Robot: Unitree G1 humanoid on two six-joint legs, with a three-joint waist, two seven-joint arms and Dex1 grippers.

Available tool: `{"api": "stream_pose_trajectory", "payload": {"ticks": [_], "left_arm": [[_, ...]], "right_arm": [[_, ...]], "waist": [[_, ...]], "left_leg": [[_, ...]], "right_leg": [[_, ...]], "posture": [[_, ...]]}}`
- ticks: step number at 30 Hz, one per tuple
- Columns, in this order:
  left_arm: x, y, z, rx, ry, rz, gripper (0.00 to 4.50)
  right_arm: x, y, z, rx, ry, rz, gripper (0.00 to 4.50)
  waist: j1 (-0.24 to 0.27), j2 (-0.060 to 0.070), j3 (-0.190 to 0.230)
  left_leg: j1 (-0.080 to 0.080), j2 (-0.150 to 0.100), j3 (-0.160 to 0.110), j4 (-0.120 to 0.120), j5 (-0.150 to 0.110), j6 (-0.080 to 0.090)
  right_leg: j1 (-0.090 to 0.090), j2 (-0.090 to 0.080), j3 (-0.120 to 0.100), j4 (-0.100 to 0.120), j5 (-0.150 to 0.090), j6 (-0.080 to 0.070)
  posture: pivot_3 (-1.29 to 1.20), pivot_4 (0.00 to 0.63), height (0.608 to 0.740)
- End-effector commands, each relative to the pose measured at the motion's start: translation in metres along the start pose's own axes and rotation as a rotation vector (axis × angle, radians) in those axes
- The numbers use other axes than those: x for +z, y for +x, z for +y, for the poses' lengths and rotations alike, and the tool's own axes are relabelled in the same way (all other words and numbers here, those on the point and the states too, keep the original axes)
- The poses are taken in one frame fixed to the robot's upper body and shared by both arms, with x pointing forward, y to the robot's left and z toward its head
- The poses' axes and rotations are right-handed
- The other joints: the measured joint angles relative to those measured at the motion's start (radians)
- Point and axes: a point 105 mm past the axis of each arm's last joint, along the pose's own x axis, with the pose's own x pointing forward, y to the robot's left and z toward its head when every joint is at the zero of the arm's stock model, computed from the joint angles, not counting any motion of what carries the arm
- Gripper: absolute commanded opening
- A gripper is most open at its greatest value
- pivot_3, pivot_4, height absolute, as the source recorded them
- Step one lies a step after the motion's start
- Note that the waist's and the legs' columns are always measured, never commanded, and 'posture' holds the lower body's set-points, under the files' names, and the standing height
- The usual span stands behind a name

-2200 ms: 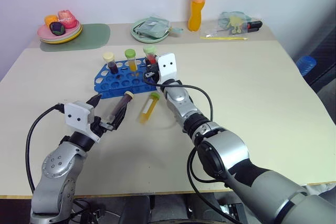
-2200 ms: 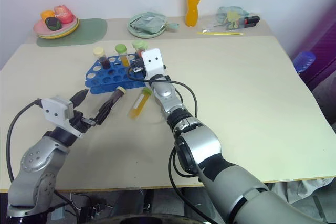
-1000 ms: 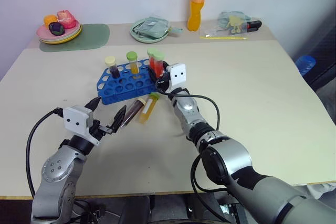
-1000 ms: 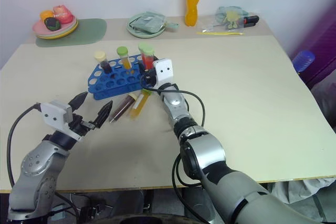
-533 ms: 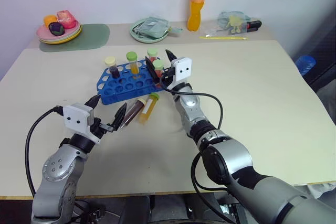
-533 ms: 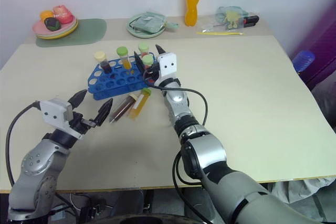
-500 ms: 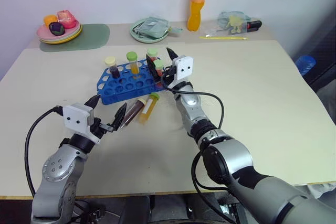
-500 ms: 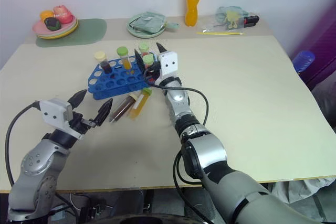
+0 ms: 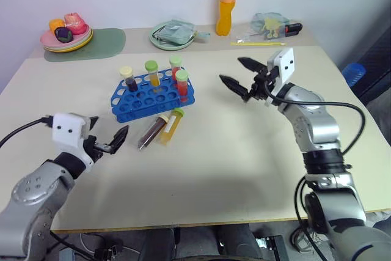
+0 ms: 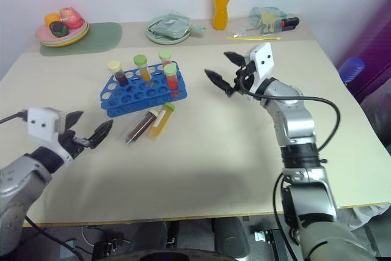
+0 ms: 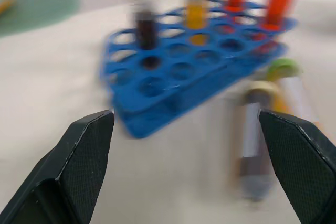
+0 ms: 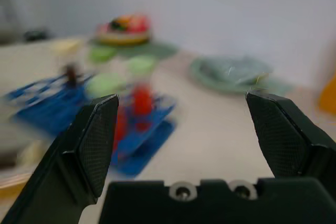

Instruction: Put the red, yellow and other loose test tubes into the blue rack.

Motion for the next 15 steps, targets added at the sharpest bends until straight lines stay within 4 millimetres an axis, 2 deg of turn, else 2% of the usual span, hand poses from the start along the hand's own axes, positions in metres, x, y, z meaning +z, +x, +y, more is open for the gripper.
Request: {"api": "stream_pose_trajectory", "payload": {"ticks": [1,6,9,11,15], "left_arm": [[0.002,-0.002,0.006,-0.017,0.042,0.057,4.5],[-0.001,0.008,0.002,-0.081,0.082,0.156,4.5],[0.001,0.015,0.0,-0.094,0.125,0.214,4.5],[0.001,0.022,-0.001,-0.068,0.212,0.284,4.5],[0.011,0.042,-0.003,-0.029,0.179,0.423,4.5]], "right_arm": [[0.013,0.002,0.024,0.079,-0.019,0.085,4.26],[-0.002,-0.006,0.051,0.178,-0.06,0.209,4.26],[-0.011,-0.01,0.055,0.195,-0.075,0.241,4.26],[-0.015,-0.013,0.058,0.211,-0.088,0.256,4.26],[-0.018,-0.021,0.062,0.258,-0.11,0.282,4.26]], "waist": [[0.001,0.0,0.0],[0.02,-0.002,0.0],[0.033,-0.003,0.001],[0.039,-0.002,0.001],[0.044,-0.005,0.002]], "left_leg": [[0.0,0.0,0.0,0.0,0.0,0.0],[-0.001,-0.002,-0.001,0.0,0.0,0.0],[-0.001,-0.003,0.0,0.001,0.0,0.0],[-0.001,-0.003,0.0,0.0,0.0,0.0],[-0.002,-0.003,-0.002,0.002,0.0,0.0]], "right_leg": [[0.0,0.0,0.0,0.0,0.0,0.0],[0.0,-0.002,0.0,-0.001,0.0,0.0],[0.001,-0.003,-0.001,-0.003,0.0,0.0],[0.001,-0.003,-0.001,-0.003,0.0,0.0],[0.002,-0.001,-0.003,-0.002,0.0,0.0]], "posture": [[0.0,0.15,0.729],[0.0,0.15,0.729],[0.0,0.15,0.729],[0.0,0.15,0.729],[0.0,0.15,0.729]]}}
